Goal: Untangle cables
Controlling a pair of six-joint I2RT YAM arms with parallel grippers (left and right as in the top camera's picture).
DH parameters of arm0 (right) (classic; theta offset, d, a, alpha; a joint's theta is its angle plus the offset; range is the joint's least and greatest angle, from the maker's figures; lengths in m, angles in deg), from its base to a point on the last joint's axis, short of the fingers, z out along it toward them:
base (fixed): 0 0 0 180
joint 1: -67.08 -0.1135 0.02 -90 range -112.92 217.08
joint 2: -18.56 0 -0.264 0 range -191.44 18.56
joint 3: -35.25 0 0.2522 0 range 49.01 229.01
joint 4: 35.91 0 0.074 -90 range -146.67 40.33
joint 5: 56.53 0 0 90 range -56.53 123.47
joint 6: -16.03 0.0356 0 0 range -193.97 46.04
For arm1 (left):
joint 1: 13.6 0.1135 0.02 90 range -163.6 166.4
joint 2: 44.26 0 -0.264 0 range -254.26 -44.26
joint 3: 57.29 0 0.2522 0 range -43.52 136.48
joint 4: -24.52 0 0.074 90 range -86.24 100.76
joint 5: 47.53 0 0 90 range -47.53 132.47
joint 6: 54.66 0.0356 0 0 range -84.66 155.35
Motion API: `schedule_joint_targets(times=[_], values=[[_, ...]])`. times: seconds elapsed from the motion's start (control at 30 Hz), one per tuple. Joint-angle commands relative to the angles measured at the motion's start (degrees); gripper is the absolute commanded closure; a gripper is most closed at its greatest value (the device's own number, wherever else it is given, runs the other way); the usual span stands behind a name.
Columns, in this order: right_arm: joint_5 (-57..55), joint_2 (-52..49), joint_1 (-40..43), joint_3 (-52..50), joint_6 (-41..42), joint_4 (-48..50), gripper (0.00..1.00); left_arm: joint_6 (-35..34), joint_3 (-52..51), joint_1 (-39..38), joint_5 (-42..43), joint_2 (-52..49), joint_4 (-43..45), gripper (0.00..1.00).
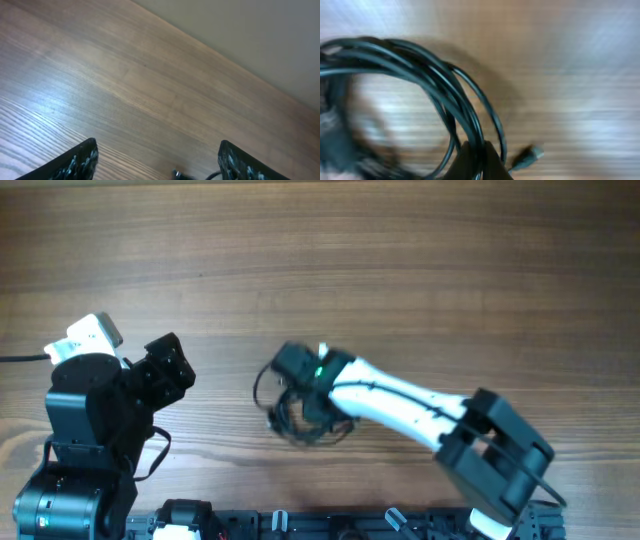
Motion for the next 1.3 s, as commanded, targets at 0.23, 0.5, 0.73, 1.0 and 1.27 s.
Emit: schedule_joint_targets(times=[0.23, 0.5, 0.73, 1.0, 1.27], values=[[-1.4, 22.3, 9.2, 18.7, -28.6, 1.0, 0.96, 0.4, 0.0, 0.4, 13.7, -1.1, -0.9, 0.17], [3.9, 26.7, 9.2, 18.7, -35.9, -0.8, 0.96, 16.5, 0.0, 0.4, 22.8, -12.7, 1.4, 0.20], [7.7, 26.7, 9.2, 18.7, -41.6, -3.7, 0.96, 33.5, 0.0, 0.4, 40.0, -20.8, 11.2, 0.26], [13.8, 26.7, 9.2, 18.7, -45.5, -6.5, 0.96, 33.5, 0.0, 0.2, 58.3, -21.2, 27.7, 0.17], [18.0, 29.2, 9.2, 18.7, -50.0, -6.3, 0.96, 51.6, 0.0, -3.3, 61.8, -21.3, 18.8, 0.26]])
